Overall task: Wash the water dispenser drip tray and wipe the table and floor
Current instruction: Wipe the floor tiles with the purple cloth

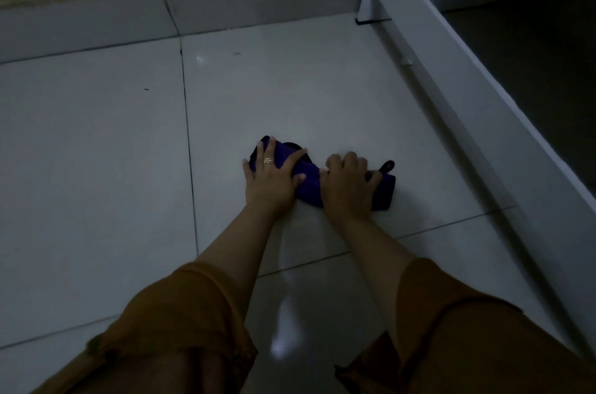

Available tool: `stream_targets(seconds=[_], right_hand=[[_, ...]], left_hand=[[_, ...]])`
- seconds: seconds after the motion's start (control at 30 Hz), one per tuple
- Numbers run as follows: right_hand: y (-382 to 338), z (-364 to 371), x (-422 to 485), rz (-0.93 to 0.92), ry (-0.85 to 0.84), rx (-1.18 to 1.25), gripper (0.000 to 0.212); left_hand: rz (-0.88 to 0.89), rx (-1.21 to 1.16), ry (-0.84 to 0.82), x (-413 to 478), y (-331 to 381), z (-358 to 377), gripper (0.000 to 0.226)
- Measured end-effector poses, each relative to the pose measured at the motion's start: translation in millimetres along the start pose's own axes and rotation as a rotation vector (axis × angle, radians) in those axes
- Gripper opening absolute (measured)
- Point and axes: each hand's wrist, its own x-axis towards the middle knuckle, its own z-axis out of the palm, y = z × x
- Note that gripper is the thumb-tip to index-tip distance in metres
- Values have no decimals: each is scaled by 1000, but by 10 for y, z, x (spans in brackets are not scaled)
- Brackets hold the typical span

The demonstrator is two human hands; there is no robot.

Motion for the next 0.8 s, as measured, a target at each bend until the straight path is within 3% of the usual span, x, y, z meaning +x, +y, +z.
stream_targets(seconds=[0.07, 0.17, 0.23, 0.33, 0.4, 0.53, 0.6, 0.8], right_hand=[[-11, -88, -30, -125, -83, 69, 22], [-38, -221, -58, -83, -427, 348, 27], [-91, -304, -94, 41, -600, 555, 40], [-182, -392, -154, 190, -733, 704, 48], [-221, -465, -196, 232, -803, 721, 38], [-291, -653, -278, 378, -921, 856, 14], [-326, -722, -329, 427, -963, 932, 18], [-440, -907, -365, 493, -927, 1136, 27]], left_hand=[[-74, 25, 103, -154, -36, -17, 49], [-180, 44, 266, -379, -26, -25, 37], [-218, -150, 210, -467, 6, -56, 25], [-291, -496, 101, -554, 66, -126, 26], [-343, -660, 86, -638, 94, -195, 28], [-645, -1095, -31, -810, 87, -311, 39], [-726, -1311, -132, -895, 64, -398, 12], [-758, -1622, -164, -1013, -10, -692, 22]])
